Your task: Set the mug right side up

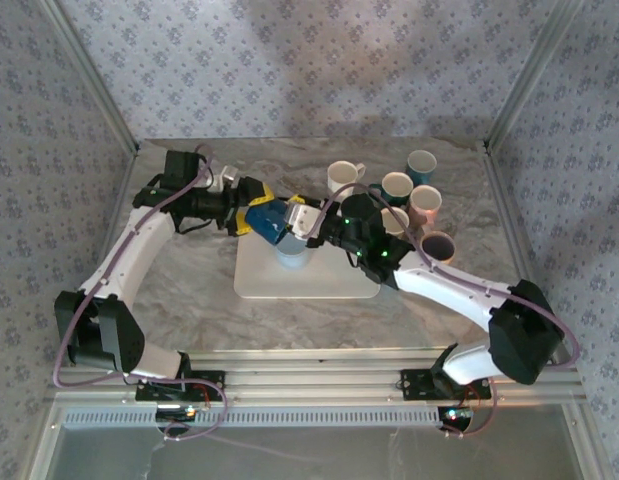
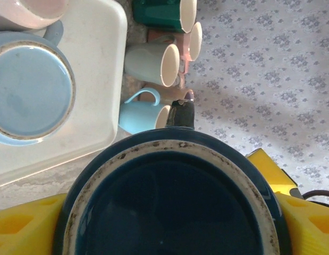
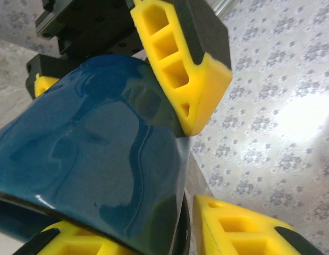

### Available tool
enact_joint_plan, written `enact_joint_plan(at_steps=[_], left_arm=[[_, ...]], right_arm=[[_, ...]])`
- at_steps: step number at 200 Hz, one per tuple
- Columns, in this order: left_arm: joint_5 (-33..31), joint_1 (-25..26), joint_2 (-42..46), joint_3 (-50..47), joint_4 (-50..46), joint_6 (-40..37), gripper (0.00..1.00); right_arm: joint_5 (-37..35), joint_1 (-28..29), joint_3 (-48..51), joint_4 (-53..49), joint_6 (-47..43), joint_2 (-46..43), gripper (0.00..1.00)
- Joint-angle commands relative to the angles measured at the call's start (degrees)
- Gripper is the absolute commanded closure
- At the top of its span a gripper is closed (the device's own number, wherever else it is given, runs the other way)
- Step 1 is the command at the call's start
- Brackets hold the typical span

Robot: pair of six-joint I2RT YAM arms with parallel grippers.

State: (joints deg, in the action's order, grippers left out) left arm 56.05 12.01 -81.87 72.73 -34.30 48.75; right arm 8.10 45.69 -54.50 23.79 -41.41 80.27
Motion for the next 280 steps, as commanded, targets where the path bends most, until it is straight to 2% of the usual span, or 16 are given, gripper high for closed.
enact_joint_plan(at_steps=[1,30,41,55,62,65,91,119,134,138,167,198,218,232,260,280], left_arm=[[4.39,0.76,0.22,1.53,2.95,3.3,0.71],[4.23,1.0,0.43,0.57,3.19,4.42,0.6],[3.17,0.85,0.68,0.66,2.62,4.21,0.49],[1.42,0.0,1.25,0.79,1.49,3.5,0.39],[1.65,-0.78,1.36,0.98,0.76,2.98,0.24],[2.13,-1.27,1.28,1.07,0.54,2.59,0.21],[4.43,-6.58,1.05,3.61,-4.98,-3.5,0.18],[0.53,-10.23,2.02,4.48,-9.64,-10.68,0.13],[-1.44,-10.35,2.31,3.38,-9.11,-12.24,0.07],[-1.4,-10.34,2.41,2.76,-8.37,-12.15,0.01],[-0.6,-10.32,2.55,0.11,-5.1,-11.24,0.01],[-2.14,-10.25,3.64,1.73,-6.6,-16.59,0.0],[-5.95,-8.96,5.73,1.97,-6.54,-22.69,0.0],[-11.38,-6.52,8.49,0.14,-4.91,-27.7,0.0],[-19.45,-1.26,16.57,-8.62,7.81,-33.17,0.0],[-24.12,1.35,21.12,-13.17,13.04,-35.48,0.0]], right_arm=[[-3.31,0.68,1.59,7.83,0.22,0.11,0.71],[-5.15,0.89,3.22,11.05,1.62,0.04,0.87],[-5.45,0.74,3.75,11.17,2.58,-0.39,0.92],[-5.7,0.43,4.37,10.04,4.24,-1.65,0.97],[-5.88,0.09,4.7,9.24,5.59,-2.32,0.99],[-6.07,-0.03,4.87,8.82,6.22,-2.7,0.99],[-8.31,-2.08,6.12,3.64,14.07,-6.63,1.0],[-11.81,-4.32,8.07,-2.71,23.52,-12.39,1.0],[-12.86,-5.37,9.27,-5.9,27.25,-15.92,1.0],[-13.26,-5.52,9.63,-6.53,28.09,-16.84,1.0],[-14.21,-6.66,11.97,-10.52,32.72,-21.97,1.0],[-15.94,-11.08,11.87,-18.48,43.64,-27.07,1.0],[-16.99,-14.63,8.88,-27.42,52.43,-28.88,1.0],[-16.16,-17.98,6.14,-34.58,58.55,-29.07,1.0],[-11.82,-24.89,2.42,-44.83,68.49,-28.79,1.0],[-8.99,-29.41,-0.85,-51.17,72.5,-27.89,1.0]])
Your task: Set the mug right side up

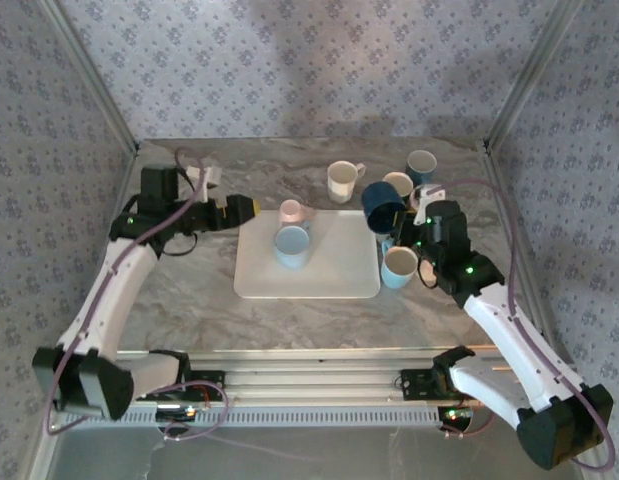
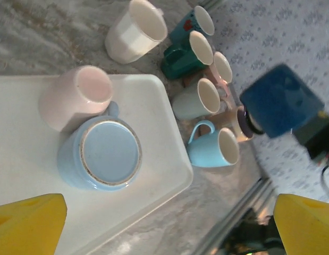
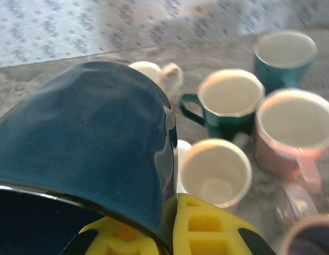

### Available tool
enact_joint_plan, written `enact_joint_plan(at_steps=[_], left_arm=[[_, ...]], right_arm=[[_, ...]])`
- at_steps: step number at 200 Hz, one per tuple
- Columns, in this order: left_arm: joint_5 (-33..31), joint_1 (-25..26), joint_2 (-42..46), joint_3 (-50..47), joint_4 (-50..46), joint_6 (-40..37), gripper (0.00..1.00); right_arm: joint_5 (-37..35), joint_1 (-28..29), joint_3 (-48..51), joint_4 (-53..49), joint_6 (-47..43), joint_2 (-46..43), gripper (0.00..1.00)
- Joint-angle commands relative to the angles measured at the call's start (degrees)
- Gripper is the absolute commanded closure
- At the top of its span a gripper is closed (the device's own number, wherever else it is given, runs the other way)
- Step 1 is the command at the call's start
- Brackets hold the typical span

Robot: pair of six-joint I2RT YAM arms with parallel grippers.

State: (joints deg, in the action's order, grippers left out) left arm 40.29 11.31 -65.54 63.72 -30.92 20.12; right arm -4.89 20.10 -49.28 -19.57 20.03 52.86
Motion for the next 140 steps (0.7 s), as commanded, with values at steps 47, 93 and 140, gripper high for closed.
enact_joint_plan(at_steps=[47,93,140], left_arm=[[-9.46,4.18,5.88,-4.93,8.5,-10.55,0.0],[-13.46,14.21,8.06,-8.08,13.2,-22.76,0.0],[-13.62,18.69,6.88,-8.42,16.44,-27.58,0.0]], right_arm=[[10.18,-21.5,-14.94,-27.2,18.77,6.21,1.0],[13.01,-33.78,-16.82,-28.73,18.67,12.47,1.0],[16.37,-41.92,-18.33,-25.79,17.76,19.45,1.0]])
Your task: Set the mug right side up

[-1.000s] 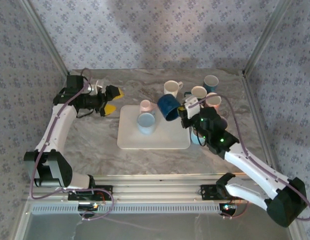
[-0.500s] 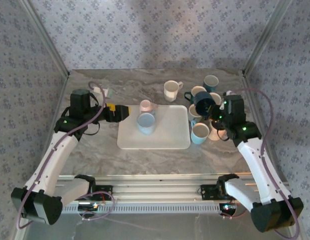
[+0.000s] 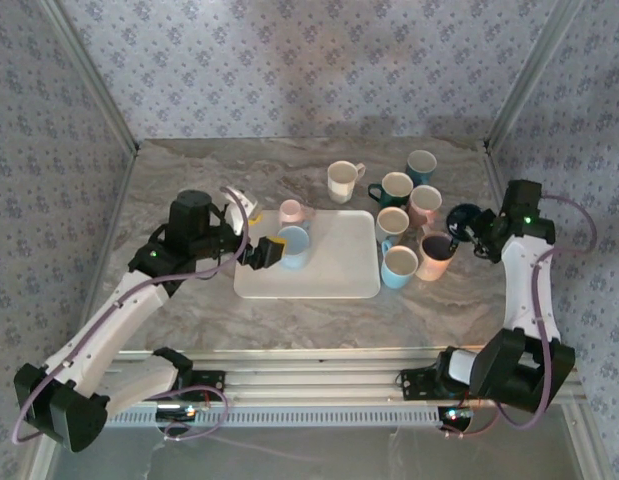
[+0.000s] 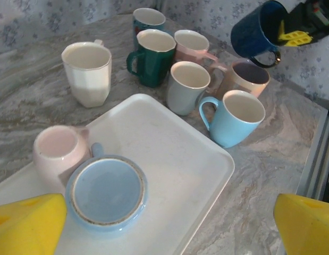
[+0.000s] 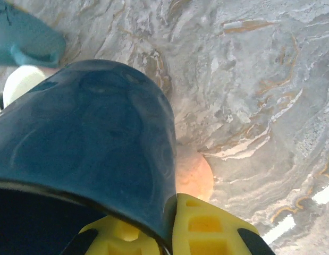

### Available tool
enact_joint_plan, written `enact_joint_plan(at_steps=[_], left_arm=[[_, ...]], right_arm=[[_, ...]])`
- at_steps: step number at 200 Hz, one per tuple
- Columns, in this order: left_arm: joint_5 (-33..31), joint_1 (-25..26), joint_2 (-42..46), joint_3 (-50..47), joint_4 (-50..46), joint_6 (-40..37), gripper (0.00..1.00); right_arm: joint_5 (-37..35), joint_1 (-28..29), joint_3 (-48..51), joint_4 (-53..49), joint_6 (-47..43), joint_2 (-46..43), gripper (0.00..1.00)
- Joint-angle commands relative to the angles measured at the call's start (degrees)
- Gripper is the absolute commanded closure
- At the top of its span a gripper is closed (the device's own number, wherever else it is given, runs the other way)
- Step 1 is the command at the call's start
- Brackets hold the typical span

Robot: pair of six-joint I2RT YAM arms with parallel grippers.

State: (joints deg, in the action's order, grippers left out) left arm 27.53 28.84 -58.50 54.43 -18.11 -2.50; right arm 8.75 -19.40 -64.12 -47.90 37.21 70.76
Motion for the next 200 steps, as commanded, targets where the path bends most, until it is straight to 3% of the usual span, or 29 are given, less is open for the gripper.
enact_joint_plan(at_steps=[1,45,200], left_arm=[[-0.88,1.23,-0.23,0.9,3.58,-5.01,0.0],[-1.45,2.08,-2.8,2.27,2.29,-6.62,0.01],[-3.27,2.92,-4.51,3.22,-0.37,-7.43,0.0]], right_arm=[[2.84,-2.54,-3.52,2.63,0.58,1.65,1.0],[6.38,-5.08,-6.19,5.09,1.03,6.38,1.0],[10.15,-3.99,-11.95,9.24,5.24,29.94,1.0]])
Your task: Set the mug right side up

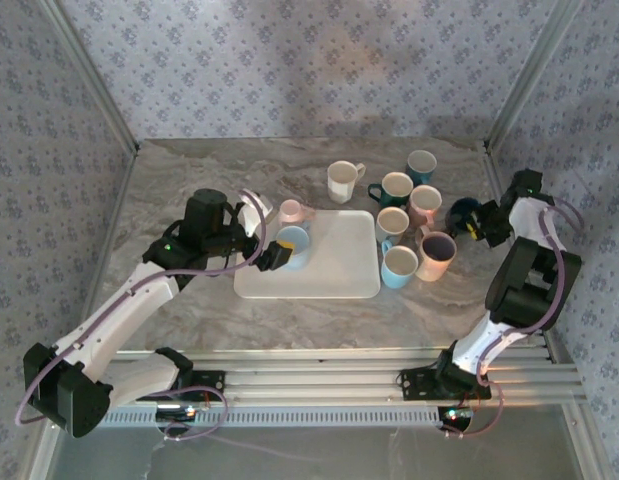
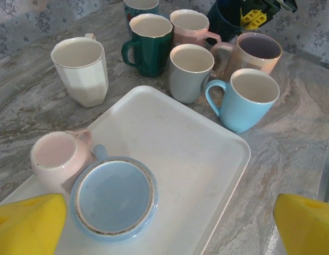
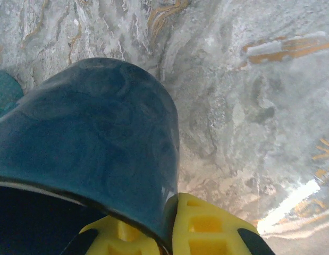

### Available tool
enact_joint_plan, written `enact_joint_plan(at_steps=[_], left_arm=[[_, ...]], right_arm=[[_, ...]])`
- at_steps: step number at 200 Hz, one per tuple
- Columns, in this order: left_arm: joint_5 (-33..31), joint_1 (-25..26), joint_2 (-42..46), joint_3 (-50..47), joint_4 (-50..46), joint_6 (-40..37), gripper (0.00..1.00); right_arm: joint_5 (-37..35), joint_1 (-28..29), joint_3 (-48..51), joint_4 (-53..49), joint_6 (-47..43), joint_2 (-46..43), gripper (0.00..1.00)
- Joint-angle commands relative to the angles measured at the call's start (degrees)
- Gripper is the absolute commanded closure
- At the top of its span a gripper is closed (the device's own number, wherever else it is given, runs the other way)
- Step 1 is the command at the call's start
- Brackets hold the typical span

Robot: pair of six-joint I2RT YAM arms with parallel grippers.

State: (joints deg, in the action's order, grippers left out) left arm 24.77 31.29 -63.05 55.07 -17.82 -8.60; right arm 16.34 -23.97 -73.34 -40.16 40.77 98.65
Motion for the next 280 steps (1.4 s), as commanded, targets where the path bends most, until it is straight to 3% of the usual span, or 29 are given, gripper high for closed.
enact_joint_plan(at_steps=[1,28,77,156,214,235,263,280], left_arm=[[-0.47,0.46,0.03,2.58,-0.64,-1.37,0.0],[-0.73,0.62,0.03,2.09,0.32,-1.25,0.0],[-0.78,1.11,0.03,1.57,1.24,-0.89,0.0],[-0.77,1.22,-0.06,2.32,0.2,-1.98,0.0],[-2.09,1.29,-0.98,3.37,-0.41,-1.36,0.0],[-3.83,1.4,-1.36,3.21,-0.29,-0.25,0.0],[-7.84,1.37,-1.28,2.13,-0.15,1.98,0.0],[-10.81,1.37,-1.7,1.81,-1.31,3.29,0.0]], right_arm=[[2.56,0.63,-2.8,1.5,1.72,2.19,1.0],[1.7,1.67,-4.53,-0.17,1.15,4.54,0.95],[1.24,2.61,-5.07,-1.61,0.62,6.19,0.77],[2.85,2.61,-6.68,-2.89,0.1,6.57,0.62],[2.57,1.74,2.44,7.92,2.64,-10.34,0.4],[1.95,1.2,6.41,9.38,2.5,-16.75,0.37],[0.88,2.57,14.59,18.22,-3.88,-27.05,0.35],[5.19,6.06,20.49,27.74,-12.93,-34.64,0.33]])
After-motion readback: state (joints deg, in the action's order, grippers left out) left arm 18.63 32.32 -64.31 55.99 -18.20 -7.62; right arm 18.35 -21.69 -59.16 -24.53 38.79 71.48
